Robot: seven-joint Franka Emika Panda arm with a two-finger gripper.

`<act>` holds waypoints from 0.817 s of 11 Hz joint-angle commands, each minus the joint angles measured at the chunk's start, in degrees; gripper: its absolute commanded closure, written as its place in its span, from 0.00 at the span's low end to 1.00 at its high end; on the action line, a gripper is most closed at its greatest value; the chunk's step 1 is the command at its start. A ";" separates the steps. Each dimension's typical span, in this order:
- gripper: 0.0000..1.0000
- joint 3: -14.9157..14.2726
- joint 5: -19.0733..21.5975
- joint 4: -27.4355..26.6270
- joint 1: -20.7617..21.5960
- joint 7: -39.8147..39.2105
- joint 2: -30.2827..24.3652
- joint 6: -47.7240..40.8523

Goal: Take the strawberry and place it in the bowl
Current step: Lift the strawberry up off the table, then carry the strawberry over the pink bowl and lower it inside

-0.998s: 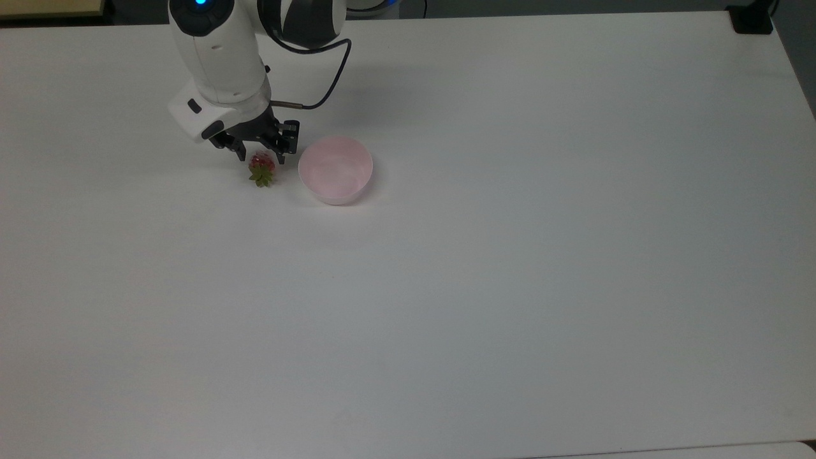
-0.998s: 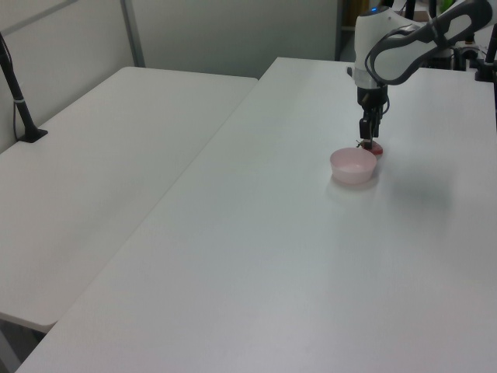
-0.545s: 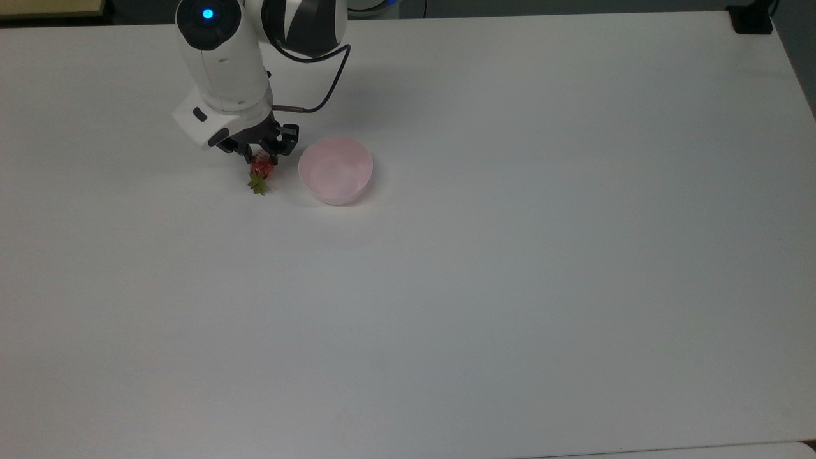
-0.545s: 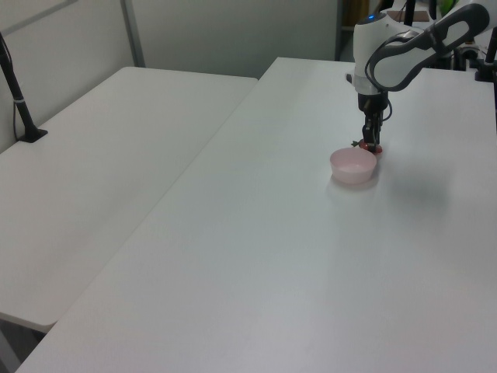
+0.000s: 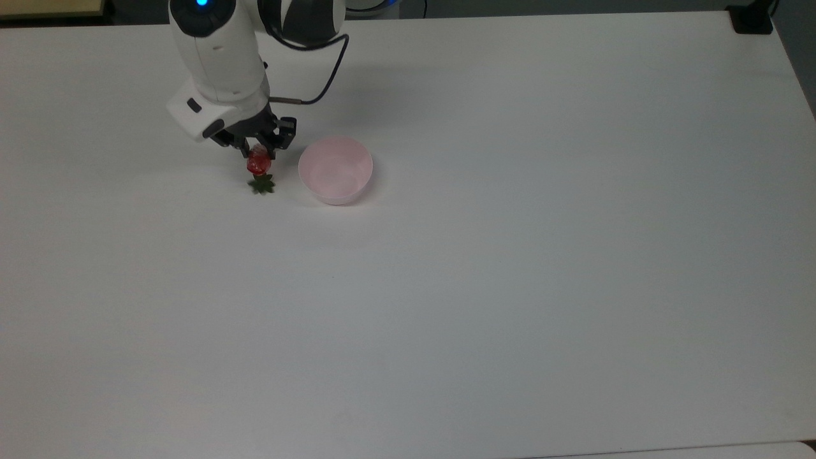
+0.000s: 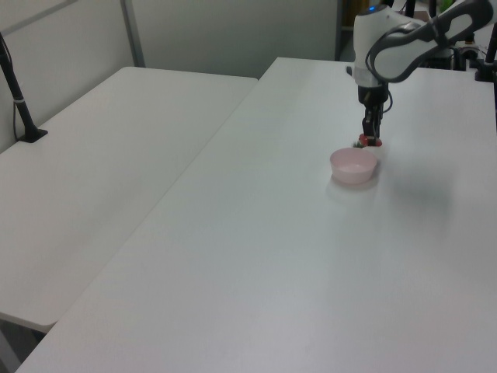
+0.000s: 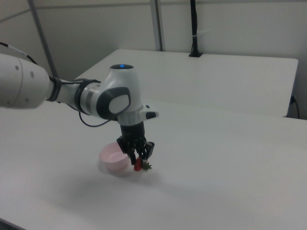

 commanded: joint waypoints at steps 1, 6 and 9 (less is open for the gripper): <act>0.81 2.69 0.39 3.20 0.42 -0.16 -4.60 -7.51; 0.80 8.23 2.15 5.69 0.51 3.18 -2.77 -9.21; 0.75 9.03 2.06 5.77 1.56 4.33 -0.39 -8.86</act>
